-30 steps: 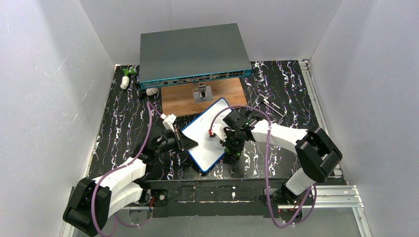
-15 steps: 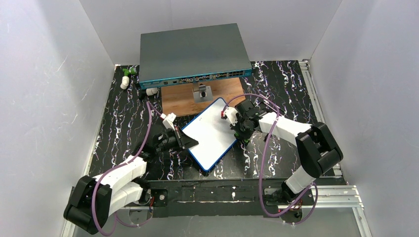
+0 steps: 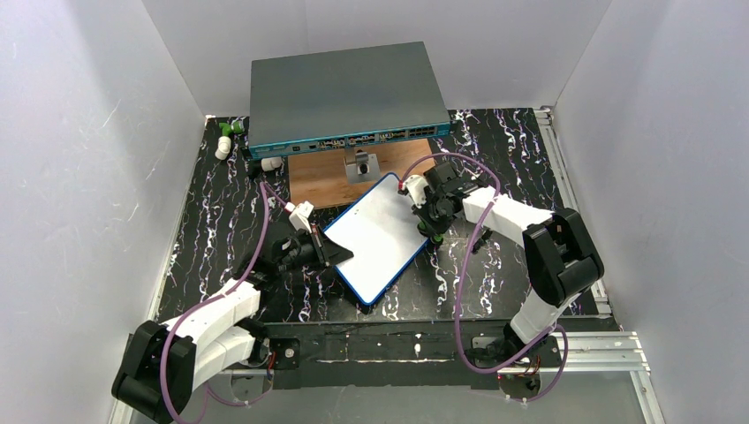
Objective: Erase the whiteboard
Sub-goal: Erase the whiteboard at the center of the board.
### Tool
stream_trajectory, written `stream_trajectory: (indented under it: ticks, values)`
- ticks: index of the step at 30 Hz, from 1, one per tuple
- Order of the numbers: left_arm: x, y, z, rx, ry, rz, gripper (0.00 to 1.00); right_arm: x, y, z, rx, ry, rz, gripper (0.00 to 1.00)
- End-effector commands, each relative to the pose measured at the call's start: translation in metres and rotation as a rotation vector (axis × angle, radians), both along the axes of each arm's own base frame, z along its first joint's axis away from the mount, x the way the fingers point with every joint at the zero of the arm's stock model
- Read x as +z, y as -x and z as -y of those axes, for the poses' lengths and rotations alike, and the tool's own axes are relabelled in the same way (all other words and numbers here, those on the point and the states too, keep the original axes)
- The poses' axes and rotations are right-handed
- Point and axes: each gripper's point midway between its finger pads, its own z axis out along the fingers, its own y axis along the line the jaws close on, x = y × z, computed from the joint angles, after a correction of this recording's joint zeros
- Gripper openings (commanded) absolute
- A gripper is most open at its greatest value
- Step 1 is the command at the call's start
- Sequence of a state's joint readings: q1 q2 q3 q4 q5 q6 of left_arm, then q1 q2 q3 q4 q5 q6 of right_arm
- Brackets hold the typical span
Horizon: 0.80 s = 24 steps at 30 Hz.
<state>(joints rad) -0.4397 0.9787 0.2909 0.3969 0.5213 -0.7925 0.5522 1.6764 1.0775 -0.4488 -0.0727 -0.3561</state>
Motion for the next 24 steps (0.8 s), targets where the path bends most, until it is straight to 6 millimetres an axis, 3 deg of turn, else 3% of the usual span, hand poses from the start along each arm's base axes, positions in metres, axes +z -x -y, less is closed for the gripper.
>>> stream_trajectory:
  ticks: [1,7,9,12,18,21,24]
  values:
    - [-0.043,0.031,-0.011,-0.052,-0.117,-0.159,0.0,0.011,0.008,-0.027,0.039,-0.118,-0.049,0.01]
    - [-0.041,0.031,-0.011,-0.059,-0.115,-0.149,0.0,0.01,0.07,-0.057,0.241,-0.173,-0.205,0.01]
    - [-0.041,0.032,-0.011,-0.059,-0.117,-0.147,0.0,0.013,0.079,-0.06,0.269,-0.194,-0.226,0.01]
    - [-0.041,0.032,-0.012,-0.06,-0.118,-0.141,0.0,0.01,0.058,-0.051,0.188,-0.148,-0.164,0.01]
    - [-0.04,0.032,-0.011,-0.062,-0.116,-0.139,0.0,0.005,-0.017,0.007,-0.159,-0.065,-0.01,0.01]
    - [-0.042,0.032,-0.011,-0.067,-0.118,-0.144,0.0,0.002,-0.03,0.015,-0.204,-0.043,0.023,0.01]
    - [-0.042,0.032,-0.01,-0.07,-0.115,-0.147,0.0,-0.004,-0.026,0.011,-0.179,-0.045,-0.026,0.01]
